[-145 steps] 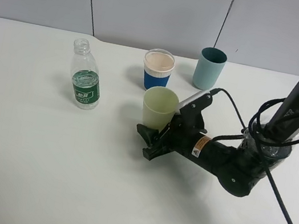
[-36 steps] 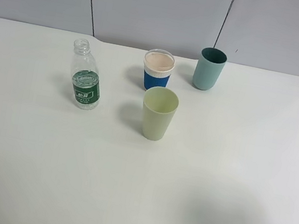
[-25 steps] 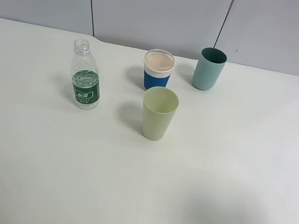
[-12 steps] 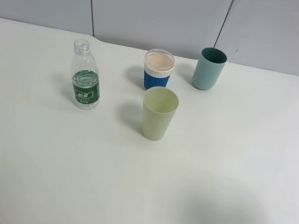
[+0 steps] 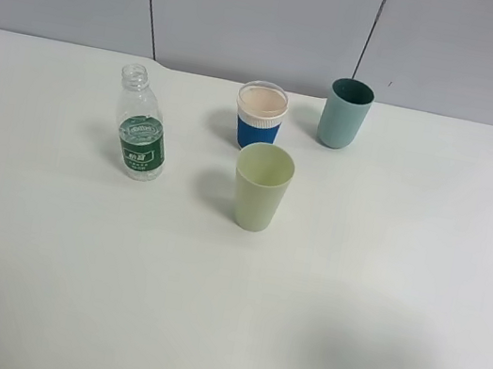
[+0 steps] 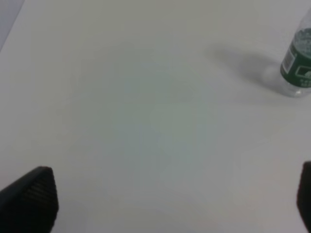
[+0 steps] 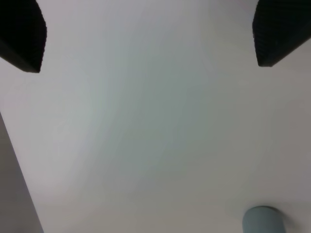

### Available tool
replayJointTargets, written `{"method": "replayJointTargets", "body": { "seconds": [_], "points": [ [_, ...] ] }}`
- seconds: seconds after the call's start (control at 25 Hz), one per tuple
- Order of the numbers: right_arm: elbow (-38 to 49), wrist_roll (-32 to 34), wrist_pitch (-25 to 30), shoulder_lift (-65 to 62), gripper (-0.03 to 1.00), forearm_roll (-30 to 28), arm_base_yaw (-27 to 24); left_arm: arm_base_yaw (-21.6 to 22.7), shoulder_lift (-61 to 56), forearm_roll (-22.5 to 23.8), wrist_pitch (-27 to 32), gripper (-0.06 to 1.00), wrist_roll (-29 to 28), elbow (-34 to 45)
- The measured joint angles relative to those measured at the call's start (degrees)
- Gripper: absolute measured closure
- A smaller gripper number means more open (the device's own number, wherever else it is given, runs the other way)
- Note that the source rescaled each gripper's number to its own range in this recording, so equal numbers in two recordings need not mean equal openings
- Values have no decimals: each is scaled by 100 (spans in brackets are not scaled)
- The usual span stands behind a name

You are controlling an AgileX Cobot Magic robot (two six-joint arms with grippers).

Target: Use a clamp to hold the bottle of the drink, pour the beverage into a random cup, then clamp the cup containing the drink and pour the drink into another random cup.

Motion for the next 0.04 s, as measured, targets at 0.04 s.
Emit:
{"method": "replayJointTargets", "body": {
  "seconds": [0.04],
  "points": [
    [0,0,0,0,33,0,0,0,0,0,0,-6,0,0]
  ]
}}
